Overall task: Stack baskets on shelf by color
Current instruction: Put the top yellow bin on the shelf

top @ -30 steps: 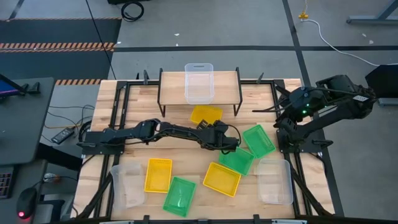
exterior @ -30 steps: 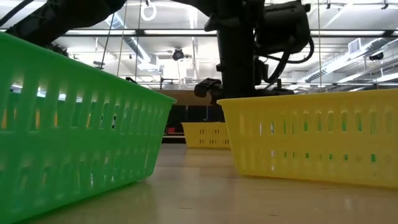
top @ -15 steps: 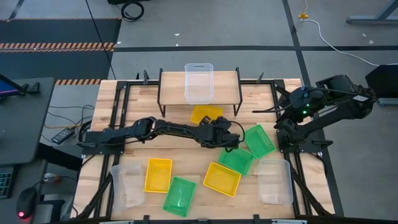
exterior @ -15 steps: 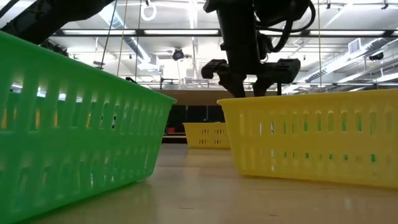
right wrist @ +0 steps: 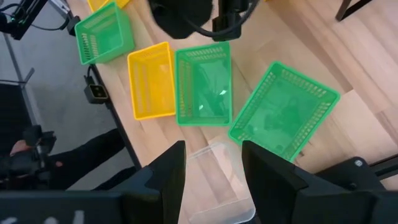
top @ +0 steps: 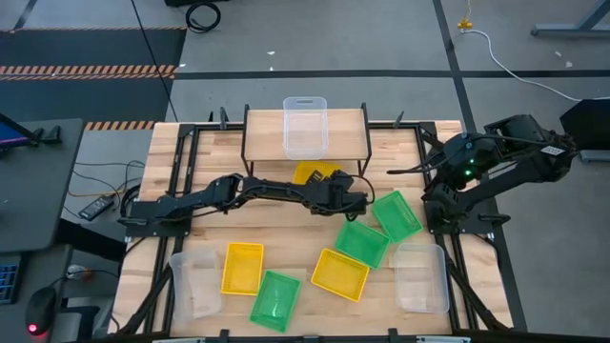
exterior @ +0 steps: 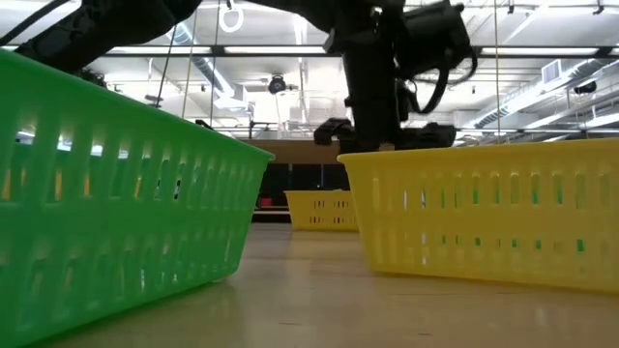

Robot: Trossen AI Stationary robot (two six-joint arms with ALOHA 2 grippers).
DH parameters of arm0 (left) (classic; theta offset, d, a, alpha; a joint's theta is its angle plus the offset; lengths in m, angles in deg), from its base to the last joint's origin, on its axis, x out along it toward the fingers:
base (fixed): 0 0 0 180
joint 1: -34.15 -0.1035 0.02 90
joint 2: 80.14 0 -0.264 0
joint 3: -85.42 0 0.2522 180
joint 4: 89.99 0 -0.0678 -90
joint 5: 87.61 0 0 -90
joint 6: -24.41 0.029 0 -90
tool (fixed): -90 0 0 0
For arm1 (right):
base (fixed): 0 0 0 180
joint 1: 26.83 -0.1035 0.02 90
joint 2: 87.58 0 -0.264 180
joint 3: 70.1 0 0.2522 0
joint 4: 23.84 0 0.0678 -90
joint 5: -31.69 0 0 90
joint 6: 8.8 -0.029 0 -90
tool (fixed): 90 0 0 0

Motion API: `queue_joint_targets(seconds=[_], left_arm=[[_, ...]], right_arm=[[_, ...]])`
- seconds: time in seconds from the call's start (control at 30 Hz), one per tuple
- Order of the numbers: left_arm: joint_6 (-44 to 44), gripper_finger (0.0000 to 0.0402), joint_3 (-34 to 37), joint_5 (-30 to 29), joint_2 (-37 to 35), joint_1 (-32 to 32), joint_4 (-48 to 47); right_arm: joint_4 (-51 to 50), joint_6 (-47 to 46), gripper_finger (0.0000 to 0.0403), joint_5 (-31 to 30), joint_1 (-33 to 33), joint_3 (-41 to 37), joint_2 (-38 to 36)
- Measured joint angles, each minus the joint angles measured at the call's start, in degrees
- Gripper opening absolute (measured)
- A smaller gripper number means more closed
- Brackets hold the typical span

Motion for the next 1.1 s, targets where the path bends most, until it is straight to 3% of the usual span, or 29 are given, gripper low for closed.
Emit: queue_joint_targets(seconds=[0.27,0.57,0.8,1.1], left_arm=[[-1.89,0.0150,-0.02,3.97,0.65,0.09,-0.73],[-3.57,0.0015,-0.12,8.73,0.65,0.09,-2.80],[-3.96,0.0014,-0.73,12.58,-0.55,2.24,-7.03],[-2.59,0.0013,-4.77,13.39,-4.54,5.57,-16.38]], right_arm=[[0.00,-0.11,0.0164,0.09,0.00,0.00,-0.04],[0.00,0.02,0.0164,0.07,0.00,0.00,-0.04],[0.00,2.19,0.0164,-0.16,0.00,0.00,-0.04],[0.01,5.62,0.0164,-4.26,0.00,0.00,-0.07]])
